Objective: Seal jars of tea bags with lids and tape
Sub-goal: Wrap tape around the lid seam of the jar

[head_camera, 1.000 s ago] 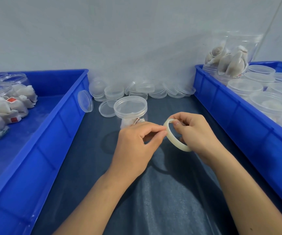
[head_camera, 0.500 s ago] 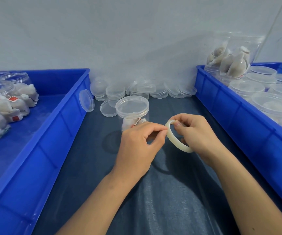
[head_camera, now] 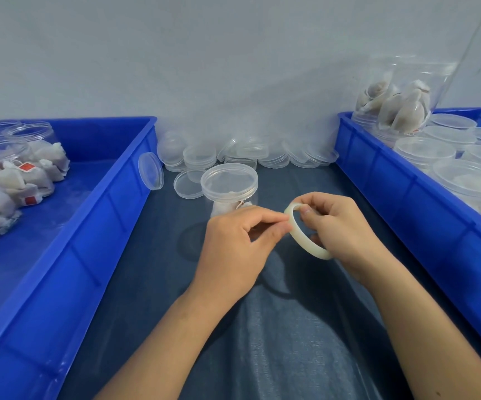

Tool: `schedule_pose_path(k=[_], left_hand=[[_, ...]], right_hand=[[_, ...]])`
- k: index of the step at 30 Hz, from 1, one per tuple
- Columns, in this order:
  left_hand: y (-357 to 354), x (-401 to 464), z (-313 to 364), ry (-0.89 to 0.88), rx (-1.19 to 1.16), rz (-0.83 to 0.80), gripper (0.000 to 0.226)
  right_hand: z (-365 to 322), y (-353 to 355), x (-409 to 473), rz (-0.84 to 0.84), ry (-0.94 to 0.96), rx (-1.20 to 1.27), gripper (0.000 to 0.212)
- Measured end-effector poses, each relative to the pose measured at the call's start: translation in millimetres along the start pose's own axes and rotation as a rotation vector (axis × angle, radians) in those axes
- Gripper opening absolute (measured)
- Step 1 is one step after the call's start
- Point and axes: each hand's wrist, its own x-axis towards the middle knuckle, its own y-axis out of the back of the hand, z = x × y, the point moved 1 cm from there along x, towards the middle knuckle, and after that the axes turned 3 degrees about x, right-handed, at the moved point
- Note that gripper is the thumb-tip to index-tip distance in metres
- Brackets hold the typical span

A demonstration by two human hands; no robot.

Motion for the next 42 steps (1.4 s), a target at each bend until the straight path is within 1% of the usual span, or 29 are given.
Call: schedule_pose_path(k=[2,6,10,18,24,28,32,36,39,42], left_hand=[[-0.2,-0.4,1.0,-0.038,0.027,0.005,0.01],[-1.8,-2.0,2.8,-0.173,0.141,0.039,0.008],[-1.9,-2.7,2.2,-0.214,0.202,0.055,0.007],[-4.5,-4.4,1.3,-0.183,0.302,0.035,0.01],[-4.7,-4.6,1.5,-0.17,0.32,0.009,0.009],[-6.4,-4.8,0.5,-0.121,0.254,0.049,0.005],[-5.4,-3.9,-1.2,-0.023,0.182,0.069,0.009],[-7.7,-3.9,1.5,0.034,0.117,0.089,0.012],[-9.6,-3.3,1.4,0.119,0.053,0.079,0.015],[-9.3,-3.2,1.2,0.219,-0.085,0.053,0.016]], right_hand=[[-0.6,-0.1,0.1,0.011,-0.006,0.0,0.029],[-1.2,-0.7,0.3,0.051,-0.032,0.006,0.029],[-1.4,-1.1,-0.1,0.064,-0.066,0.019,0.028],[0.1,-5.5,-1.1,0.054,-0.084,0.001,0.03],[-0.3,-6.0,-1.5,0.023,-0.079,-0.021,0.028],[-2.4,-2.5,-1.7,-0.006,-0.048,-0.006,0.028],[-2.7,1.1,-1.3,-0.027,-0.006,-0.003,0.029],[-3.8,2.8,-1.1,-0.048,0.039,0.001,0.03],[-5.3,4.4,-0.6,0.013,0.08,-0.007,0.029],[-7.8,3.7,-2.3,0.116,0.181,-0.053,0.026]])
